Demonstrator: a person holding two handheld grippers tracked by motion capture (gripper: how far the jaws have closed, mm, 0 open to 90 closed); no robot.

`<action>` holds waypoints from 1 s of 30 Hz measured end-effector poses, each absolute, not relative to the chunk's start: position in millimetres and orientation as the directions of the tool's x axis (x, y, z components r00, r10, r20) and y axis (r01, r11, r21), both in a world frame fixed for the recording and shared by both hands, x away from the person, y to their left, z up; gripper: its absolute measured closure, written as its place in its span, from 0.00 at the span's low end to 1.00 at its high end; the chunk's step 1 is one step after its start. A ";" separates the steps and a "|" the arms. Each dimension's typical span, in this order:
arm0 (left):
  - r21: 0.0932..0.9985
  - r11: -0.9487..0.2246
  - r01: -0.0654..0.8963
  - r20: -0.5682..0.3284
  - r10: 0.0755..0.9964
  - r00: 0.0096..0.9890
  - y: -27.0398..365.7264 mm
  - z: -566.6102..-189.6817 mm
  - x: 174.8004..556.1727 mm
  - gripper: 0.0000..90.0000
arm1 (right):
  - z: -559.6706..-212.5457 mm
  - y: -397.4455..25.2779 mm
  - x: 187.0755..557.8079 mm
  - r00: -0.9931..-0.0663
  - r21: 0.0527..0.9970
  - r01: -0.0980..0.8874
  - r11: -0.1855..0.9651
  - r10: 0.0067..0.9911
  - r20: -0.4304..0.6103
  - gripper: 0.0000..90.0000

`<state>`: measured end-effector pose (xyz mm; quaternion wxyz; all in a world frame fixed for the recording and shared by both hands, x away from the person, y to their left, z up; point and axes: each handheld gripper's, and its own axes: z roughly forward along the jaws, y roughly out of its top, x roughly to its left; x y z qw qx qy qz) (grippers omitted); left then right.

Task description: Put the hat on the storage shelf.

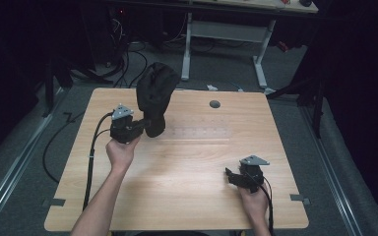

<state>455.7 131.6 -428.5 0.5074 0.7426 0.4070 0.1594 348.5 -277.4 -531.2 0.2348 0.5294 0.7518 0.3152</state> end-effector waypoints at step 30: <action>0.870 -0.134 0.474 -0.219 0.757 0.616 134.1 -442.2 456.2 0.88 | -531.3 -277.4 348.6 -0.330 0.723 0.647 0.241 0.944 -0.020 0.35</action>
